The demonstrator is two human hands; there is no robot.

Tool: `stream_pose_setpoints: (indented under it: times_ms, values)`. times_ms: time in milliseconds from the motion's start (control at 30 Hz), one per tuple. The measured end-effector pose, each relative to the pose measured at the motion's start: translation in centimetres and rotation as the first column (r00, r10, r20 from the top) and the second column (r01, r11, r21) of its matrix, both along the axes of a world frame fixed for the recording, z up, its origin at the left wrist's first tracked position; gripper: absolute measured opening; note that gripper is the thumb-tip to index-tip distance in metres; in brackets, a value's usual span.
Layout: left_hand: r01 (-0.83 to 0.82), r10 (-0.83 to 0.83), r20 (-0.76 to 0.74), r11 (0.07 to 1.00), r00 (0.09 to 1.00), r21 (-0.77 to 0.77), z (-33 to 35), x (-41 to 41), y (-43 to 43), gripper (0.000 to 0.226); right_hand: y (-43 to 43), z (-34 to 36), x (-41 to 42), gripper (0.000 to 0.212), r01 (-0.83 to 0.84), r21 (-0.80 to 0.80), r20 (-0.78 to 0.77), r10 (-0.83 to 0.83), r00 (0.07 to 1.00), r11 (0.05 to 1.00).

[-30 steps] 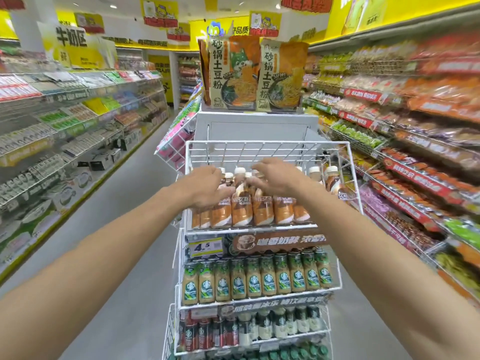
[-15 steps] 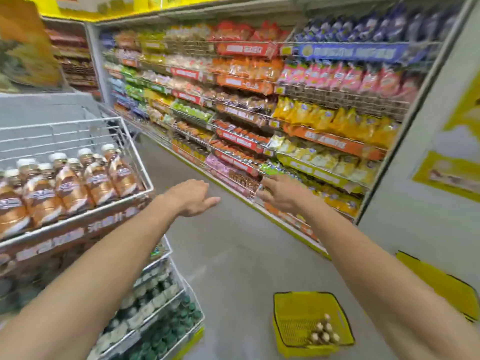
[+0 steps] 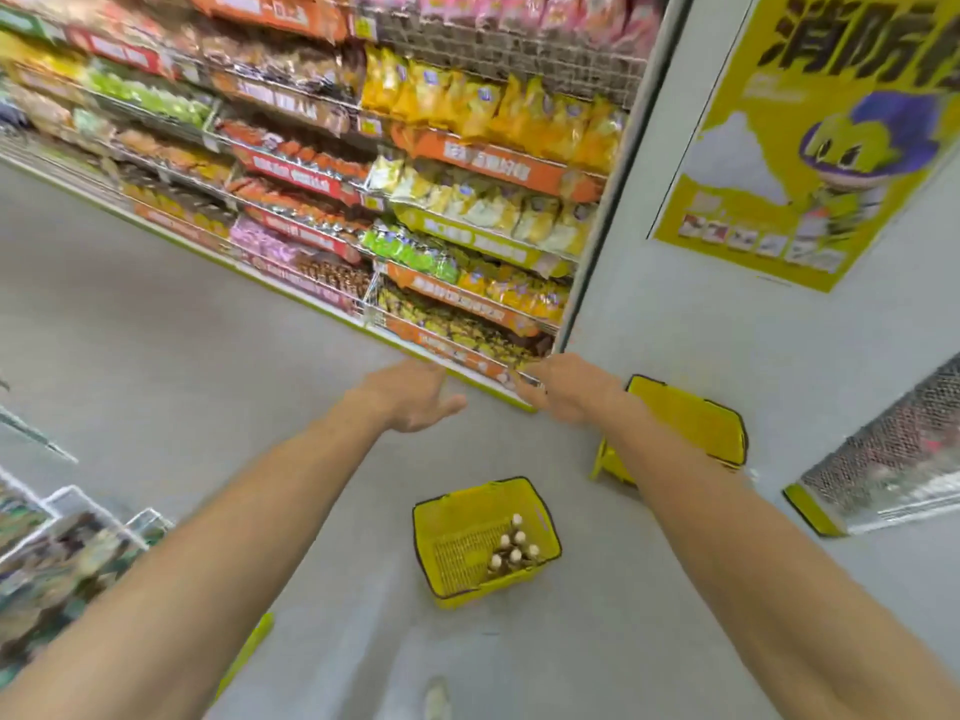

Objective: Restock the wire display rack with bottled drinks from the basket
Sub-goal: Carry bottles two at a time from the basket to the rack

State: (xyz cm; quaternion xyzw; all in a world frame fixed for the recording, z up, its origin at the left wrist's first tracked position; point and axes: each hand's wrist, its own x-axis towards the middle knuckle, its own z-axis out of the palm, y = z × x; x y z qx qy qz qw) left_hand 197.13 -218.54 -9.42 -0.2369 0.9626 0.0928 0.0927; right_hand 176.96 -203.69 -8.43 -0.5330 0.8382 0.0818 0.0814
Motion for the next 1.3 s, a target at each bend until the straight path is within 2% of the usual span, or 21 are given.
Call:
stream_pose_setpoints:
  times_ms: [133, 367, 533, 667, 800, 900, 1100, 1300]
  values:
    - [-0.016, 0.006, 0.092, 0.994, 0.996, 0.11, -9.0, -5.2, -1.5, 0.067, -1.6, -8.9, -5.2, 0.06, -0.028, 0.145, 0.094, 0.014, 0.995, 0.989]
    - [-0.238, 0.129, 0.311, 0.908, 0.942, 0.345, -25.3, -9.8, -4.3, 0.061, -3.3, -25.1, -11.6, 0.054, -0.031, 0.319, 0.303, -0.072, 0.95, 0.947]
    - [-0.342, 0.159, 0.425, 0.85, 0.891, 0.4, -31.3, -12.2, -3.9, 0.064, -2.6, -30.3, -15.9, 0.048, -0.08, 0.393, 0.413, -0.098, 0.906, 0.916]
    - [-0.428, 0.251, 0.427, 0.814, 0.869, 0.392, -32.1, -15.8, -3.2, 0.059, -3.8, -32.6, -21.0, 0.052, -0.151, 0.451, 0.415, -0.057, 0.908, 0.88]
    - [-0.483, 0.321, 0.417, 0.792, 0.85, 0.374, -34.2, -19.7, -1.4, 0.058, -5.0, -36.0, -25.1, 0.05, -0.241, 0.417, 0.449, 0.032, 0.893, 0.876]
    - [-0.524, 0.354, 0.427, 0.753, 0.832, 0.398, -38.4, -22.1, 1.0, 0.058, -4.8, -40.0, -27.3, 0.046, -0.325, 0.392, 0.485, 0.106, 0.868, 0.861]
    - [-0.571, 0.398, 0.42, 0.67, 0.815, 0.474, -52.2, -26.3, 4.5, 0.052, -3.8, -54.1, -30.6, 0.047, -0.426, 0.402, 0.515, 0.185, 0.837, 0.811]
    - [-0.607, 0.484, 0.367, 0.642, 0.795, 0.468, -71.1, -29.3, 4.7, 0.051, -6.6, -72.9, -31.8, 0.041, -0.498, 0.34, 0.49, 0.302, 0.818, 0.797]
